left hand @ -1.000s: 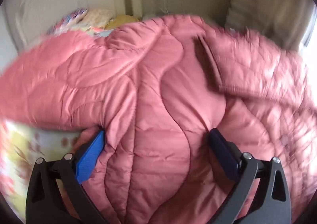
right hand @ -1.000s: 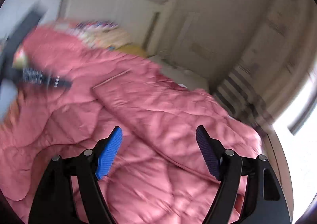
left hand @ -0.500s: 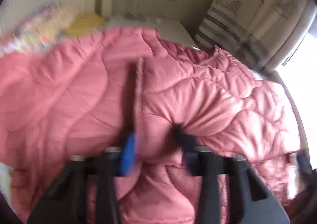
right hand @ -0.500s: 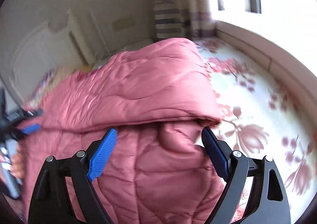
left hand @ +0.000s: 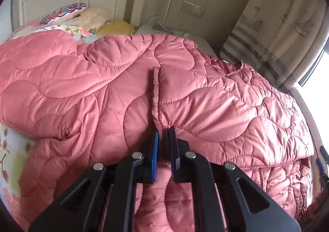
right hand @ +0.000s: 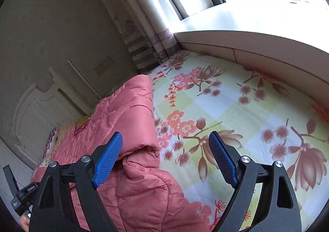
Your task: Fold large clothes
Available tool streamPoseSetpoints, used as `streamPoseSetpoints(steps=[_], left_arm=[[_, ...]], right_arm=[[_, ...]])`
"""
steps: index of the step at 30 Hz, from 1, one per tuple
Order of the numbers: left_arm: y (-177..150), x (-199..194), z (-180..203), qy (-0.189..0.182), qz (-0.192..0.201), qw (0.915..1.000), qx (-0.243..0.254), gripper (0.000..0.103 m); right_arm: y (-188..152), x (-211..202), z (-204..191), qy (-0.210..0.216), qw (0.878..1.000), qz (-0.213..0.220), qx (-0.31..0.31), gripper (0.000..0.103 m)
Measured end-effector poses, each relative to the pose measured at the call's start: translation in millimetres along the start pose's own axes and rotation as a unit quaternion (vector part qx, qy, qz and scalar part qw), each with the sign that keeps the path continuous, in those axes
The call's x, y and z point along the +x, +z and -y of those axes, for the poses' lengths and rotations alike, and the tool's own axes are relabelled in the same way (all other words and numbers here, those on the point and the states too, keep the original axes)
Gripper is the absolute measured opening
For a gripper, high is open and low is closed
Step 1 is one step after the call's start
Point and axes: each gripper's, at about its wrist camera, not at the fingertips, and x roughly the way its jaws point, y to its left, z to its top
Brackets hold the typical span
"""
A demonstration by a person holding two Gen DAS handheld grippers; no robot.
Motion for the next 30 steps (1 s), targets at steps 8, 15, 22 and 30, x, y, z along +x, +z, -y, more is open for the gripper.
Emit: streamPoseSetpoints(steps=[8, 15, 22, 30], left_arm=[[-2, 1, -16, -0.05, 0.006, 0.998, -0.037, 0.038], [-2, 1, -17, -0.045, 0.006, 0.9982, -0.04, 0.039], [-2, 2, -11, -0.047, 0.003, 0.9986, -0.024, 0.054], [-2, 3, -9, -0.052, 0.0, 0.9985, -0.019, 0.061]], right_arm=[[32, -10, -58, -0.02, 0.992, 0.018, -0.124, 0.065], [-10, 78, -79, -0.062, 0.96, -0.126, -0.241, 0.062], [28, 50, -99, -0.052, 0.964, -0.071, -0.249, 0.062], [18, 106, -97, -0.051, 0.946, -0.159, -0.277, 0.062]])
